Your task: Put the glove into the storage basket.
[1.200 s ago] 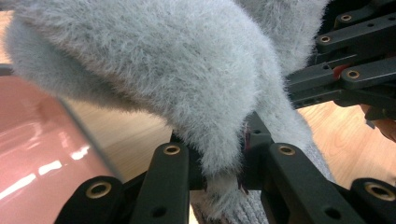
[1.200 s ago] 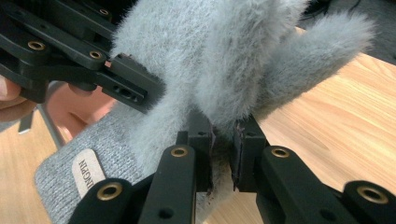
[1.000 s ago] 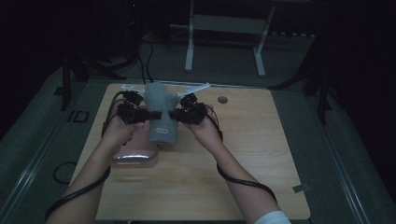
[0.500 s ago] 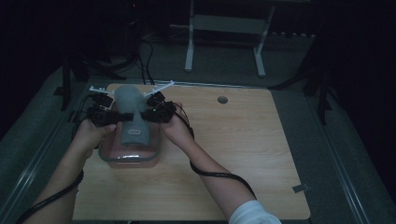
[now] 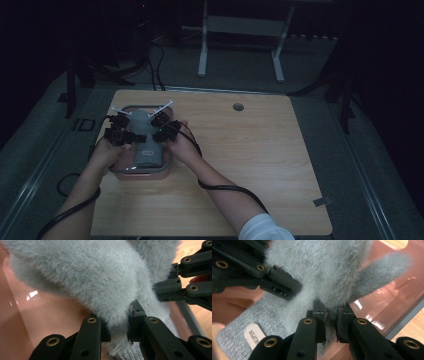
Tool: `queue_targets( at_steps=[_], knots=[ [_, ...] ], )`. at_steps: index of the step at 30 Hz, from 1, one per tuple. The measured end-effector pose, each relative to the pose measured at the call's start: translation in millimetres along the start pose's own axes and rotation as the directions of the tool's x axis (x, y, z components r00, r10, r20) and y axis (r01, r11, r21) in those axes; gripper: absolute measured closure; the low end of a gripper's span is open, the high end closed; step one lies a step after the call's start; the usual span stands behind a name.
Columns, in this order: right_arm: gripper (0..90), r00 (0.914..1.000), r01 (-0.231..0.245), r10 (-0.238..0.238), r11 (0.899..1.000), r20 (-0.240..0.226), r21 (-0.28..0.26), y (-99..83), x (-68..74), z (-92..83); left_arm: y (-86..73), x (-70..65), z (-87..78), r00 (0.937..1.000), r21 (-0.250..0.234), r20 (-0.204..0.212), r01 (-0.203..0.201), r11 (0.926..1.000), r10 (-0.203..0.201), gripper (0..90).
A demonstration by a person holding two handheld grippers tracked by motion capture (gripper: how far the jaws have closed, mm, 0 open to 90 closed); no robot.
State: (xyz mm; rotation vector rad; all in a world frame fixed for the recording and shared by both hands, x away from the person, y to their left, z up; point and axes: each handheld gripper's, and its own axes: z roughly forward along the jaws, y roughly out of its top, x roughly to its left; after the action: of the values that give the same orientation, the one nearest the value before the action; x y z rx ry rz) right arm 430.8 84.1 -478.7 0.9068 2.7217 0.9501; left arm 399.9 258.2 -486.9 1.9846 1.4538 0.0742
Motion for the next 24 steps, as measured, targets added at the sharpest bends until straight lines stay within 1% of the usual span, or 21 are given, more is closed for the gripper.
queue_targets(
  at_steps=[1,4,7,10,11,14,15,16,18,19,20,21,22,23,24],
  knots=[
    [80.7,1.0000,0.005,-0.005,1.000,0.004,0.009,-0.6,-0.6,2.1,-0.3,0.6,2.8,1.0000,0.007,-0.003,0.002,1.0000,-0.002,77.1],
    [80.5,1.0000,-0.003,0.002,0.999,0.006,0.034,-3.3,-3.1,9.3,-1.6,2.6,10.4,1.0000,0.026,-0.005,0.004,0.9997,-0.003,77.1],
    [80.3,0.9996,-0.003,0.002,0.999,0.027,0.052,-4.1,-3.8,13.7,-1.4,3.9,15.8,0.9999,0.031,-0.002,0.011,0.9994,-0.011,77.0],
    [79.7,0.9994,-0.006,0.004,0.998,0.034,0.065,-3.3,-4.3,15.2,-0.4,3.3,18.6,1.0000,0.039,-0.009,-0.001,0.9992,0.002,76.5],
    [78.0,0.9992,-0.011,0.008,0.997,0.039,0.075,-3.0,-5.8,17.0,0.3,2.8,20.9,0.9997,0.043,-0.023,0.001,0.9991,0.000,74.0],
    [75.7,0.9990,-0.018,0.014,0.997,0.042,0.081,-3.3,-7.7,19.0,0.1,3.6,22.8,0.9995,0.043,-0.031,0.008,0.9990,-0.007,70.5],
    [73.9,0.9993,-0.022,0.020,0.997,0.033,0.078,-4.1,-9.9,21.0,-0.4,4.8,23.7,0.9984,0.041,-0.055,0.012,0.9991,-0.010,63.8],
    [73.9,0.9993,-0.022,0.020,0.997,0.033,0.078,-4.1,-9.9,21.0,-0.4,4.8,23.7,0.9984,0.041,-0.055,0.012,0.9991,-0.010,59.8],
    [68.0,0.9996,-0.015,0.013,0.998,0.025,0.067,-3.9,-9.6,21.6,-1.3,6.2,23.0,0.9962,0.030,-0.086,0.015,0.9994,-0.013,53.4],
    [68.0,0.9996,-0.015,0.013,0.998,0.025,0.067,-3.9,-9.6,21.6,-1.6,6.5,22.6,0.9948,0.024,-0.101,0.016,0.9996,-0.014,53.4],
    [61.3,0.9998,-0.009,0.007,0.998,0.019,0.061,-2.5,-9.7,20.8,-1.8,6.2,21.6,0.9933,0.018,-0.115,0.013,0.9997,-0.011,48.9],
    [58.5,0.9998,0.001,-0.002,0.999,0.020,0.054,-1.5,-9.6,19.2,-1.8,5.9,19.8,0.9925,0.009,-0.121,0.015,0.9998,-0.014,47.7],
    [58.5,0.9998,0.001,-0.002,0.999,0.020,0.054,-1.5,-9.6,19.2,-1.6,5.1,17.2,0.9921,0.000,-0.125,0.017,0.9999,-0.016,47.7],
    [57.1,0.9998,0.005,-0.006,0.999,0.019,0.049,-0.5,-10.0,16.7,-1.4,4.0,13.8,0.9920,-0.018,-0.126,0.012,0.9998,-0.014,45.7],
    [54.1,0.9999,0.007,-0.008,1.000,0.010,0.029,1.5,-11.7,10.1,-0.9,1.7,5.3,0.9906,-0.051,-0.136,0.001,0.9987,-0.008,44.2]
  ],
)
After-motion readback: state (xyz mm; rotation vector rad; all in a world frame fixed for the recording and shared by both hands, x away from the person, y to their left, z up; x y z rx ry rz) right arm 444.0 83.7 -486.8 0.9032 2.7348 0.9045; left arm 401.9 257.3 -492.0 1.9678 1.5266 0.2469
